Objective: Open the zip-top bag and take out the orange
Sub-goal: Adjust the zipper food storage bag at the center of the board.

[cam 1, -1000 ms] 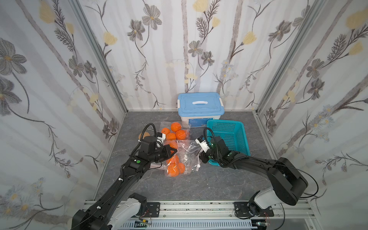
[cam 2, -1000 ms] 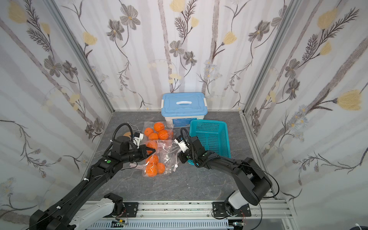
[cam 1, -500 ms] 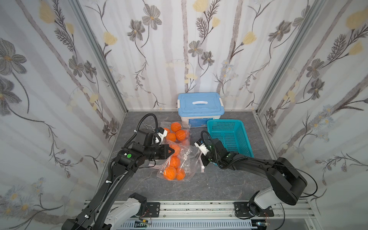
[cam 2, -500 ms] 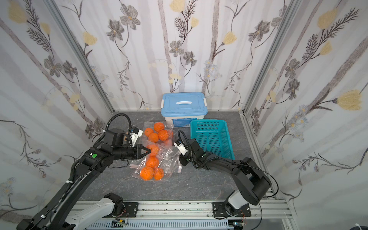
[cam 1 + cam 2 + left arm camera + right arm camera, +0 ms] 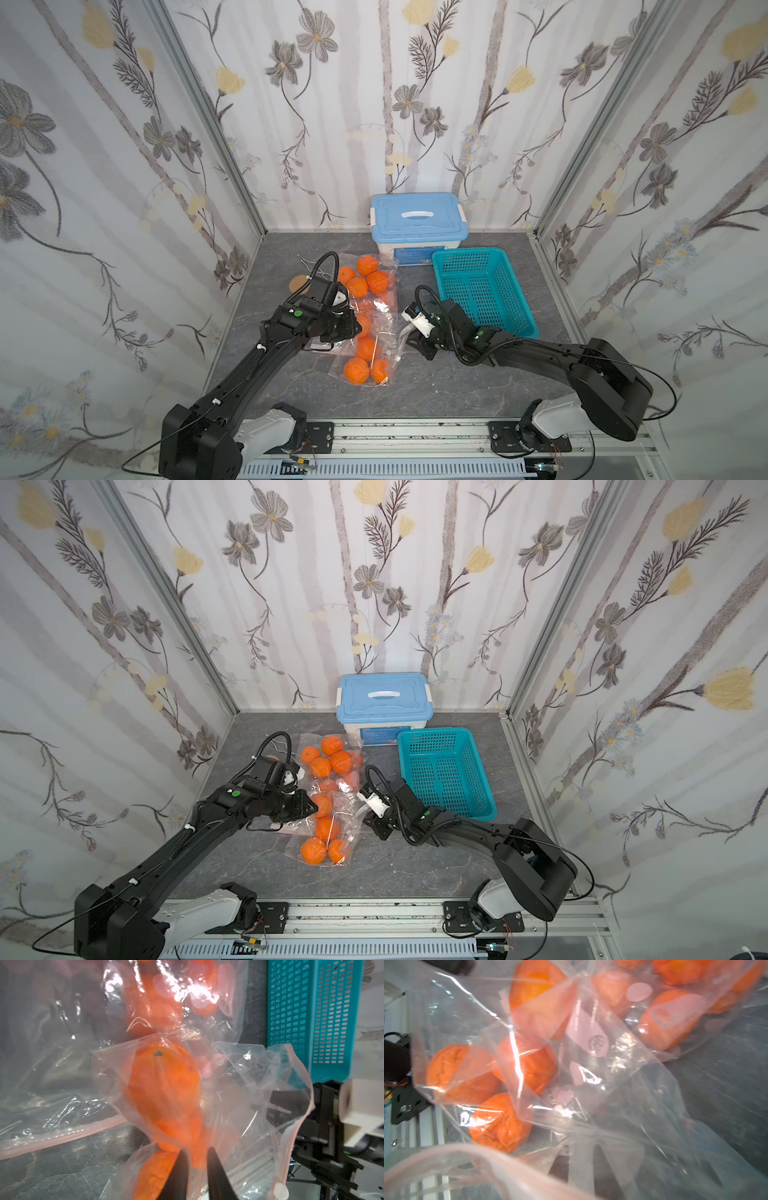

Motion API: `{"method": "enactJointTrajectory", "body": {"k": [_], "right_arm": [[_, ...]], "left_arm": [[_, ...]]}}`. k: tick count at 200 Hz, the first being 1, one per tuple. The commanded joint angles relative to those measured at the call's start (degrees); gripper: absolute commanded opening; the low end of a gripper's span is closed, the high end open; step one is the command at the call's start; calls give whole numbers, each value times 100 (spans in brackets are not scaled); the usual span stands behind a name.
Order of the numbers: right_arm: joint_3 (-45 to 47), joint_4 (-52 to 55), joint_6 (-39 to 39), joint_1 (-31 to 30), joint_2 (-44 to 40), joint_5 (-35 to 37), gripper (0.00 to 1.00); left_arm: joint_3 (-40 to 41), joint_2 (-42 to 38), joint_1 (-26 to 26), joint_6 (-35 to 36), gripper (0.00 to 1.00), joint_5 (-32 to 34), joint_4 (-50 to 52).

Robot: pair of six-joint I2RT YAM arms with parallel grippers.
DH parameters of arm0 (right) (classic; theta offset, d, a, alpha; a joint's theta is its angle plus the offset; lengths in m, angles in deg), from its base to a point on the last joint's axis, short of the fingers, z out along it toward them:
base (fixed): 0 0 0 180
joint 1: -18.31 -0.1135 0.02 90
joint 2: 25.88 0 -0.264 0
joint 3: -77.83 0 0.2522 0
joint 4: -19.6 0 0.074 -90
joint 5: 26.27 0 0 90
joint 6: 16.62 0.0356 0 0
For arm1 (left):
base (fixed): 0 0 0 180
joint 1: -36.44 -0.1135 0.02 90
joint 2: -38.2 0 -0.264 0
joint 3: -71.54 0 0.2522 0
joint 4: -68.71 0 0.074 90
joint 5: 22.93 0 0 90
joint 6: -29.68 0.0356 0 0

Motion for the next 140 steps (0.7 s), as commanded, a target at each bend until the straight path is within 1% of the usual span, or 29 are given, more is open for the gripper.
{"method": "enactJointTrajectory", "body": {"k": [1,12,26,41,61,65,81,103,112,120,133,140], "right_arm": [[-73,-243,-121,-33,146,-102,24],[-79,-296,-104,-38,188,-121,24],[-88,-329,-107,-37,250,-153,24],[-90,-343,-118,-39,287,-186,24],[-83,-361,-136,-38,286,-197,24],[-86,-361,-138,-33,283,-197,24],[-93,-378,-138,-30,295,-227,24],[-122,-369,-125,-38,343,-310,24],[-119,-373,-122,-38,348,-326,24],[-101,-391,-109,-38,326,-354,23],[-71,-466,-89,-37,299,-409,23],[-56,-491,-77,-45,290,-450,23]], "left_arm": [[192,-80,-21,-397,67,743,-290],[340,-237,-46,-613,86,1232,-212],[592,-472,-88,-752,99,1597,-235],[883,-652,-140,-973,100,1917,-235],[1255,-798,-162,-1228,100,1910,-346],[1328,-845,-156,-1299,99,1902,-380],[1719,-1006,-162,-1416,87,1550,-794],[2009,-1229,-158,-1510,64,1338,-1071],[2034,-1349,-162,-1502,50,1289,-1118],[2023,-1444,-162,-1478,33,1219,-1164],[1952,-1573,-161,-1449,13,1071,-1190],[1849,-1601,-161,-1428,6,994,-1150]]}}
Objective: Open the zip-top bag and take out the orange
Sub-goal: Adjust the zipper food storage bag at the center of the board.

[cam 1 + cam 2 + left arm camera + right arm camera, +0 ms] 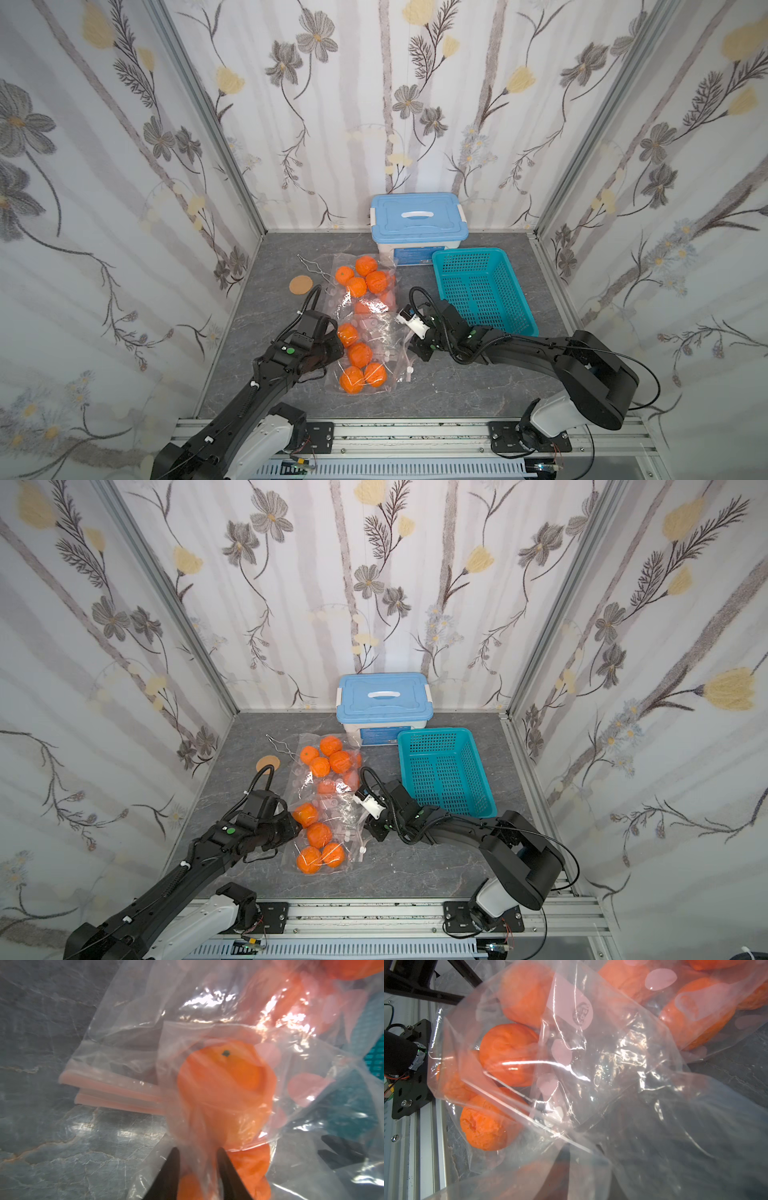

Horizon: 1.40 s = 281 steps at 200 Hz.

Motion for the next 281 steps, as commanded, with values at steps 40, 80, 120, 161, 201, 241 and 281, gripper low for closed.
{"method": "enactJointTrajectory", "body": {"k": [40,80,120,161,201,241,281], "right_arm": [[-9,-405,-75,-247,67,-220,24],[83,-941,178,-438,270,9,24],[365,-1594,383,-571,295,122,24],[854,-2132,329,-653,217,342,27],[1115,-2517,439,-685,350,388,32],[1245,-2784,433,-800,380,350,48],[1124,-2667,273,-986,387,275,61]], "left_arm": [[-1037,4,4,490,0,-1093,396],[-1932,-92,87,868,0,-2082,811],[-2649,-92,151,1117,0,-2426,1441],[-2943,-137,199,1279,0,-2959,1500],[-2455,31,204,1049,0,-2428,1244],[-1643,309,192,616,0,-466,995],[-1086,832,56,103,0,916,622]]}}
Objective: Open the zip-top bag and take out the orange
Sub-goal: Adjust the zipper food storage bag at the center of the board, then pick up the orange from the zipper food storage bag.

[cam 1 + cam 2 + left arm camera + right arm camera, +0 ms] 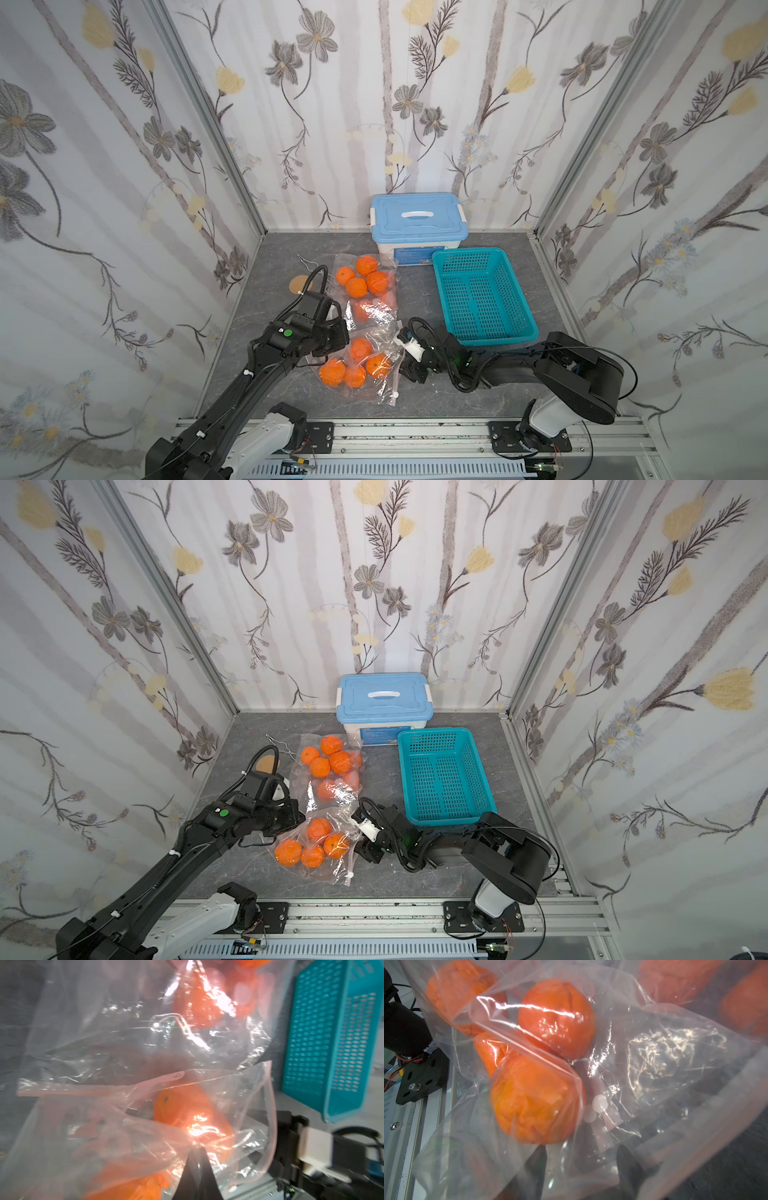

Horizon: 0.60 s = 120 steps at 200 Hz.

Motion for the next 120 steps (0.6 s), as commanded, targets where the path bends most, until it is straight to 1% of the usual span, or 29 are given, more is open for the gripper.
{"method": "enactJointTrajectory", "body": {"k": [1,21,29,51,79,101,113,120], "right_arm": [[-116,-276,-173,-119,18,-72,62],[-294,-140,-307,-291,51,50,65],[-398,-76,-362,-332,91,60,66],[-677,26,-445,-395,254,59,70],[-1069,199,-541,-511,563,-98,77],[-1361,354,-613,-654,793,-148,79],[-1370,377,-606,-717,909,-222,79],[-1595,398,-599,-753,972,-244,79]], "left_arm": [[234,207,-82,-428,0,1205,-407],[521,383,-137,-509,0,1469,-724],[659,457,-210,-542,0,1462,-868],[1019,579,-393,-698,0,1223,-1308],[1324,887,-469,-792,0,878,-1784],[1551,1067,-486,-888,0,565,-2247],[1614,1109,-487,-912,0,481,-2360],[1627,1120,-487,-904,0,444,-2396]]}}
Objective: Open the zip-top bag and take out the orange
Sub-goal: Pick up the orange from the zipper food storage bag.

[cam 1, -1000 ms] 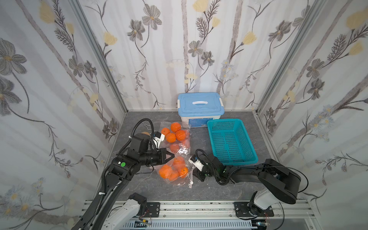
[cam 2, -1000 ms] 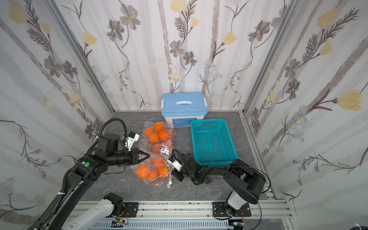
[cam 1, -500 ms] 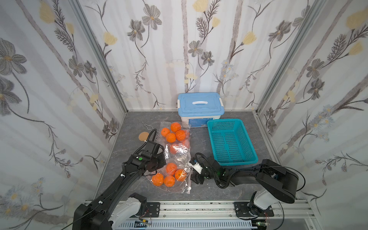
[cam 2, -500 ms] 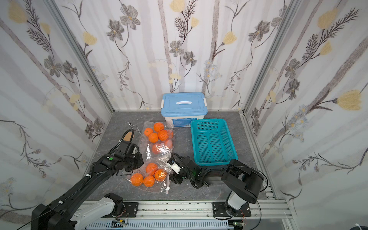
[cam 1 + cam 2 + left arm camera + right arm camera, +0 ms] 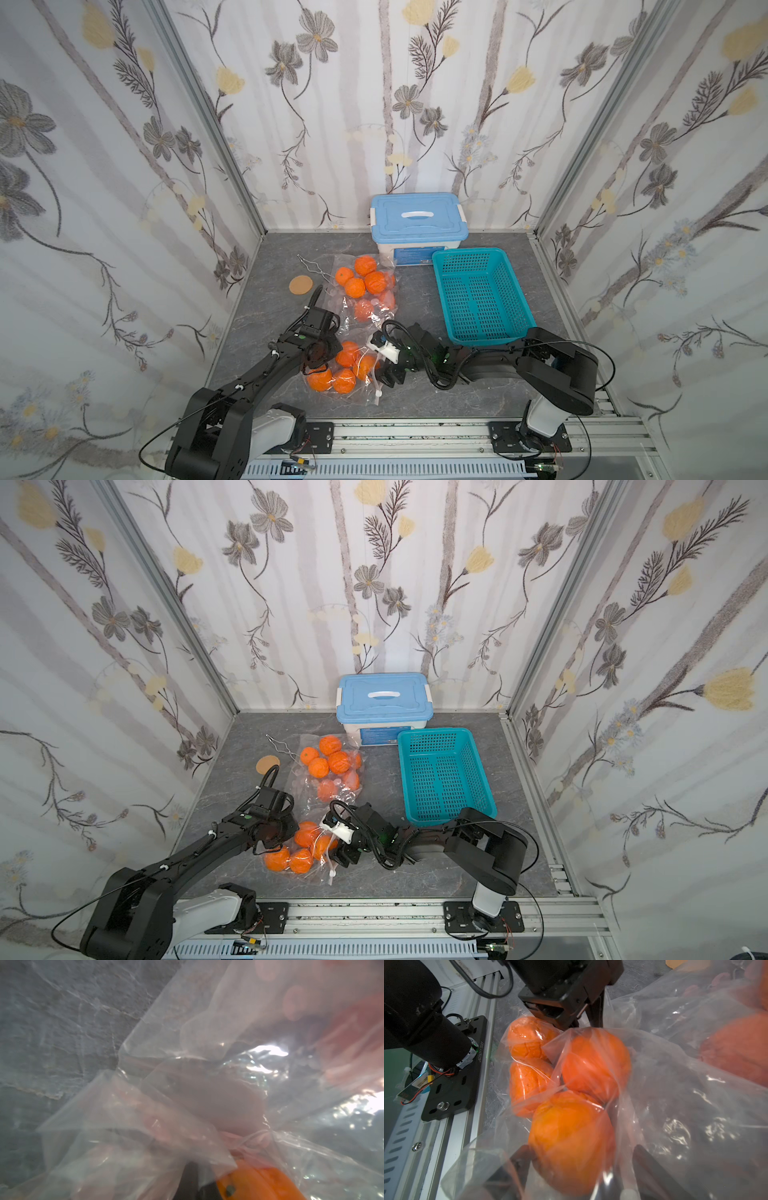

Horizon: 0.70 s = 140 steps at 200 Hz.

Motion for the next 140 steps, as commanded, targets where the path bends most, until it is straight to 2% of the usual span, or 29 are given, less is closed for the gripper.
{"method": "enactJointTrajectory", "body": {"k": [1,33,82,103,140], "right_arm": [[-287,83,-145,-101,191,-136,79],[-556,256,-106,-239,446,-178,78],[-622,850,-97,-206,302,-21,61],[-357,1039,-127,-146,-22,35,51],[502,787,54,137,-782,154,43]], "left_arm": [[93,60,-2,-146,0,-384,-476],[176,10,2,-145,0,-549,-589],[179,-344,-2,-136,0,-353,-400],[190,-493,-4,-136,0,-250,-324],[241,-676,-35,-152,0,-99,-264]]}}
